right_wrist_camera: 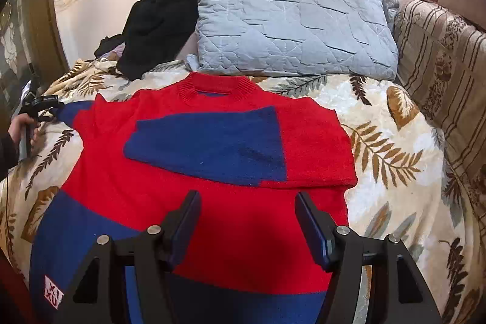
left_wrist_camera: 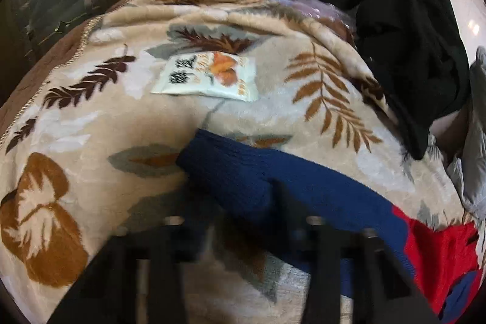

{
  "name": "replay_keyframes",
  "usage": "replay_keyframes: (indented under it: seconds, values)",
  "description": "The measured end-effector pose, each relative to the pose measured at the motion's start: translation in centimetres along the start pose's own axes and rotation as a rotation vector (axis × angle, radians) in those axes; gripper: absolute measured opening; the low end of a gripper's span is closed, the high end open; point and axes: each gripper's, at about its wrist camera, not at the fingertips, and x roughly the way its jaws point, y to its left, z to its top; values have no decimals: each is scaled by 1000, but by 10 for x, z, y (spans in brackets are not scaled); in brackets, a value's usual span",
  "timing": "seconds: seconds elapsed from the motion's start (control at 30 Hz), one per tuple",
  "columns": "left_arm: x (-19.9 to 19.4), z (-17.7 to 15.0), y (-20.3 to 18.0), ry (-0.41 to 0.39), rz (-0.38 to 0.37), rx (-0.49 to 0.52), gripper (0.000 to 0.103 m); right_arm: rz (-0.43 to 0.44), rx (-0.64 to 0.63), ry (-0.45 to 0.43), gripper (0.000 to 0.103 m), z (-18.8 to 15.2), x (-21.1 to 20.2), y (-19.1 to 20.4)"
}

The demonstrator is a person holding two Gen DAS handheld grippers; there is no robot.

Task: Fold small clothes
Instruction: 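Move the left gripper to the other blue sleeve cuff and grasp it, then fold the sleeve across the chest with the left gripper and release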

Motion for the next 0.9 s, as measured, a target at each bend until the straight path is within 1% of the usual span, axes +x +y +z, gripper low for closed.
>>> replay_keyframes:
  seconds: [0.07, 0.1, 0.13, 0.23, 0.47, 0.63, 0.77, 0.9]
  values:
    - [0, 0, -2, -9, -9, -4, 28, 1, 0, -1, 68, -1, -1, 1]
    - [0, 1, -2, -8, -22, -13, 21, -1, -1, -3, 68, -1, -2, 1]
    - [-1, 1, -2, -11, -32, -19, 17, -3, -1, -2, 68, -1, -2, 0]
    - [-6, 0, -8, -40, -33, 4, 12, 1, 9, 0, 68, -1, -1, -2]
    - [-37, 0, -22, -129, -61, 41, 11, -14, 41, 11, 68, 0, 3, -9]
    - [-67, -6, -43, -167, -111, 93, 10, -30, 49, 11, 68, 1, 3, -10]
    - [-92, -19, -69, -173, -166, 133, 10, -45, 56, 1, 68, 2, 1, -11]
    - [-119, -39, -105, -180, -231, 189, 10, -55, 58, -10, 68, 2, -5, -13]
